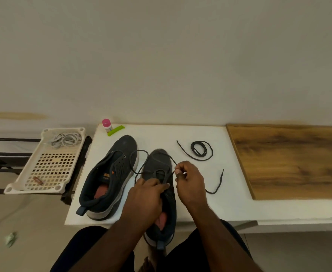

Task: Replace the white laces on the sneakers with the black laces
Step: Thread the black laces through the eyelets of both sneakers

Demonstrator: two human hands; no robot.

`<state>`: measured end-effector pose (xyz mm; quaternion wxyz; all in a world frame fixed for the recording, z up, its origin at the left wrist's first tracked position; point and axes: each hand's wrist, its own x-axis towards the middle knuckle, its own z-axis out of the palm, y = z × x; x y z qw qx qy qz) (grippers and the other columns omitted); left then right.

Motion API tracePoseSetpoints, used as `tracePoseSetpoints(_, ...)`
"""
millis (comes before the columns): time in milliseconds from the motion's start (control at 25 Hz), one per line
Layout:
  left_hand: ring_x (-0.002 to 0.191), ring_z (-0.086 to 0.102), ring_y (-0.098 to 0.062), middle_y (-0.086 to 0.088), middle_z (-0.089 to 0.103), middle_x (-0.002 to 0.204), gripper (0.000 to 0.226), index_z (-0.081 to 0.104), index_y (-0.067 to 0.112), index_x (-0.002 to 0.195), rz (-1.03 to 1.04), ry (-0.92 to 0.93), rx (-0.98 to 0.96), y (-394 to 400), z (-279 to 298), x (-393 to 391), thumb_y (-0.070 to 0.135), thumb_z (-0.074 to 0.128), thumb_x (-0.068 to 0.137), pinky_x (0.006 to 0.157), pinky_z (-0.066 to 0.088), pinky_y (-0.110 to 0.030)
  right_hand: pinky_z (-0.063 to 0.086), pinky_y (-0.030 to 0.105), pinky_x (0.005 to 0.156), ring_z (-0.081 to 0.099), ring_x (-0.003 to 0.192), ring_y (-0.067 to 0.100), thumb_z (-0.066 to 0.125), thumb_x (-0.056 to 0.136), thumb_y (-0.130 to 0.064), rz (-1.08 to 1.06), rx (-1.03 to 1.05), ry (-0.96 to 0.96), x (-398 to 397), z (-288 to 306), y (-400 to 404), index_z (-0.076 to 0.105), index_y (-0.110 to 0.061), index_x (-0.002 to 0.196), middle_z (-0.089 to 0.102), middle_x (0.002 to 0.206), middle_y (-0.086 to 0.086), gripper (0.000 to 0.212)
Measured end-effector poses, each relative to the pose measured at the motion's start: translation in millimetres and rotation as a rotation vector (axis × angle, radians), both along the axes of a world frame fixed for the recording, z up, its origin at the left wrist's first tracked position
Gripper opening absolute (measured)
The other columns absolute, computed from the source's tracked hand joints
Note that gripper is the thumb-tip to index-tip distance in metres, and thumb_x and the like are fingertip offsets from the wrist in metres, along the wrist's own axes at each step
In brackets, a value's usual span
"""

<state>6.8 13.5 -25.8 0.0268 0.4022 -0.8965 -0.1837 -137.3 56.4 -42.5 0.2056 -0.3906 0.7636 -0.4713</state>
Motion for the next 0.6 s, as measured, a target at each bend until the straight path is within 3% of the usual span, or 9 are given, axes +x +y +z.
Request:
tracePoseSetpoints(160,0.124,0.039,-0.02,0.011,0.046,0.144,0.052,0.042,0.039,0.146,0.023,0.004,0.001,8.3,-2.7,6.4,0.029,0.048,0.095,0.1,0.039,-0.031,0.057,0.039,0.079,0.063,0.09,0.013,0.054,0.1,-0.019,-0.095,-0.174,-0.045,-3.6,24.6,6.5,0.055,-0.038,0.093,0.061,0.094,-0.013,0.02)
tracePoseSetpoints(280,0.124,0.039,-0.02,0.011,0.045,0.144,0.062,0.037,0.041,0.146,0.004,-0.022,0.039,13.1,-6.2,7.0,0.03,0.056,0.089,0.1,0.041,-0.033,0.057,0.046,0.087,0.065,0.095,0.011,0.066,0.094,-0.026,-0.013,0.074,-0.2,-5.4,13.2,12.4,0.059,-0.037,0.107,0.067,0.095,-0.012,0.018)
tracePoseSetpoints(440,0.121,0.04,-0.021,0.011,0.047,0.14,0.062,0.033,0.045,0.146,-0.003,0.007,0.028,13.0,-7.6,7.3,0.028,0.054,0.09,0.096,0.043,-0.032,0.059,0.044,0.083,0.068,0.085,0.01,0.068,0.092,-0.025,0.092,0.181,-0.192,1.8,3.8,3.8,0.069,-0.035,0.093,0.071,0.085,-0.011,0.01)
tracePoseSetpoints(520,0.122,0.04,-0.02,0.011,0.05,0.138,0.056,0.036,0.044,0.145,-0.008,0.038,0.048,11.8,-8.8,8.5,0.028,0.05,0.093,0.098,0.042,-0.032,0.058,0.038,0.078,0.066,0.079,0.01,0.067,0.092,-0.024,0.071,0.205,-0.127,1.3,6.8,-4.5,0.073,-0.024,0.09,0.071,0.082,-0.009,0.006)
tracePoseSetpoints(600,0.124,0.04,-0.02,0.011,0.05,0.14,0.058,0.035,0.042,0.146,-0.008,0.04,0.058,10.4,-11.5,8.1,0.028,0.051,0.093,0.101,0.042,-0.033,0.051,0.029,0.073,0.063,0.076,0.009,0.064,0.094,-0.02,0.001,0.155,-0.004,0.7,15.4,-8.9,0.069,-0.023,0.084,0.068,0.079,-0.008,0.012)
